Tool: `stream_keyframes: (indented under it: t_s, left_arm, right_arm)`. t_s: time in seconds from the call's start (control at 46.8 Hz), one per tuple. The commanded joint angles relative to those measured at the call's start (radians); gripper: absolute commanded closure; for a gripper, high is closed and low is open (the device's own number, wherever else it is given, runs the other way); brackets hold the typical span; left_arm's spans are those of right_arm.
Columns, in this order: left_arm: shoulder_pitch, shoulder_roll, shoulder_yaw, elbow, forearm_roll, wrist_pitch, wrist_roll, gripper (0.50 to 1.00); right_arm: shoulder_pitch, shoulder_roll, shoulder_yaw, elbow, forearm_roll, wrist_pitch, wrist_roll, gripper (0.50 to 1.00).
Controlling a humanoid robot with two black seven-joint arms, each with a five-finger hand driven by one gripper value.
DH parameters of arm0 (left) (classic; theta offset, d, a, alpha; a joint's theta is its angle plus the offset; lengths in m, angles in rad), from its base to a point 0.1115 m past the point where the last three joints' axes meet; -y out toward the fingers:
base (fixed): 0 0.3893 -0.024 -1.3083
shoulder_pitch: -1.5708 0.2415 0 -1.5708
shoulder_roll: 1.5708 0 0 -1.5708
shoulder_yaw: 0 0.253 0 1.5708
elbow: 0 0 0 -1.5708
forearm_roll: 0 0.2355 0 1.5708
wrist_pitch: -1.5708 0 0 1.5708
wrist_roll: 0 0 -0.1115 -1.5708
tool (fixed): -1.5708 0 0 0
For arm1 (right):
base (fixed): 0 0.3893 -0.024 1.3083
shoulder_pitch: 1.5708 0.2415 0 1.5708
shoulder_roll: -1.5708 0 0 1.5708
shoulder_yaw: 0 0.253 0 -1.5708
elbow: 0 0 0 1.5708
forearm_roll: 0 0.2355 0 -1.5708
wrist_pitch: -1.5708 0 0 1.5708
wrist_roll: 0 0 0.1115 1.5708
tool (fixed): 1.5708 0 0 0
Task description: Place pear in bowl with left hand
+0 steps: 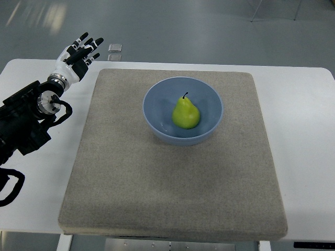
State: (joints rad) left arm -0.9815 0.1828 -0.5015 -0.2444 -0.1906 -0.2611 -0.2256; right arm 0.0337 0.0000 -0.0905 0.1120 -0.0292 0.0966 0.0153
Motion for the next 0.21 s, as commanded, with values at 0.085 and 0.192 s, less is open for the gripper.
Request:
stream_keyframes:
  t_s: [0.085,0.192]
  left_arm:
    - [0.021,0.004,0.0,0.0,-0.001,0.0,0.0,0.506]
    - [0.026,0.004,0.0,0.0,-0.001,0.0,0.0,0.506]
  right_arm:
    - [0.0,0.0,-0.008,0.001,-0.001,0.0,0.0,0.576]
    - [-0.008,0.0,-0.011,0.003,-0.006,0.0,0.002,0.576]
